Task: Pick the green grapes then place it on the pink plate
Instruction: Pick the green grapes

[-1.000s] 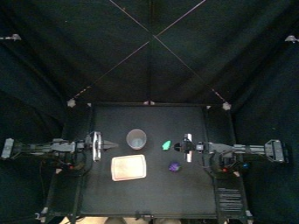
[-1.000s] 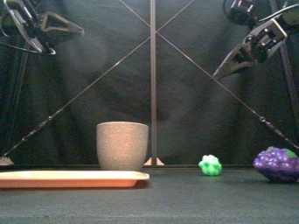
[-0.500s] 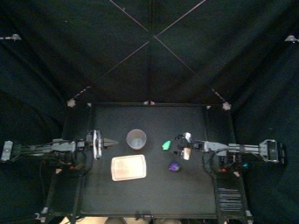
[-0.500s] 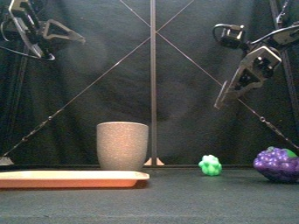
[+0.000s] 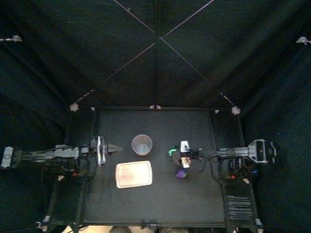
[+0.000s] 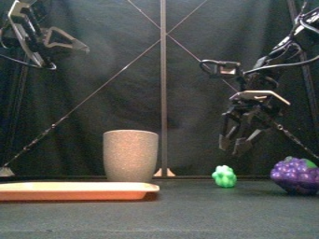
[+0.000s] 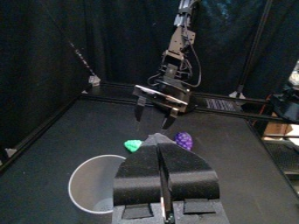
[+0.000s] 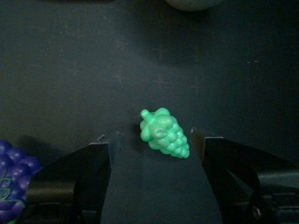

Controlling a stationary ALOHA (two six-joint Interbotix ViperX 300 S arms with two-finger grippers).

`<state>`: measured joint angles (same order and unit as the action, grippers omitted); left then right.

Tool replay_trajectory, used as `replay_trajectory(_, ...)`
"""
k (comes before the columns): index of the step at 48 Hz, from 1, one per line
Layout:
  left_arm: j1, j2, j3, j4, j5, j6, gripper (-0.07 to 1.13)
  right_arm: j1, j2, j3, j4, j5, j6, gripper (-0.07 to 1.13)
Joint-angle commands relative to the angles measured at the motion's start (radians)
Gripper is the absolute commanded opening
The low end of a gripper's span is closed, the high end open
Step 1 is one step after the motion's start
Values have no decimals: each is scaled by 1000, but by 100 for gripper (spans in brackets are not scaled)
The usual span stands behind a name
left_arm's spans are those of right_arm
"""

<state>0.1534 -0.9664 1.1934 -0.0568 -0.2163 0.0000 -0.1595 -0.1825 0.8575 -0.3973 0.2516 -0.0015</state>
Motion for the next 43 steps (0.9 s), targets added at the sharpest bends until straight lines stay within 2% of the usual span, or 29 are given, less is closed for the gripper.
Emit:
replay_trajectory(1, 3, 3, -9, -5, -3, -2, 3, -11, 57, -58, -46, 9, 0, 97)
replay_trajectory(14, 2, 3, -8, -6, -5, 0, 3, -48, 201, -124, -83, 49, -2, 97)
replay_trajectory(31, -5, 2, -9, -9, -3, -5, 3, -80, 224, -132, -71, 55, 0, 95)
replay_trajectory(36, -6, 2, -8, -11, -3, -3, 3, -78, 224, -132, -52, 55, 2, 91)
replay_trajectory(43, -6, 2, -8, -11, -3, -3, 3, -72, 224, -132, -41, 55, 2, 76)
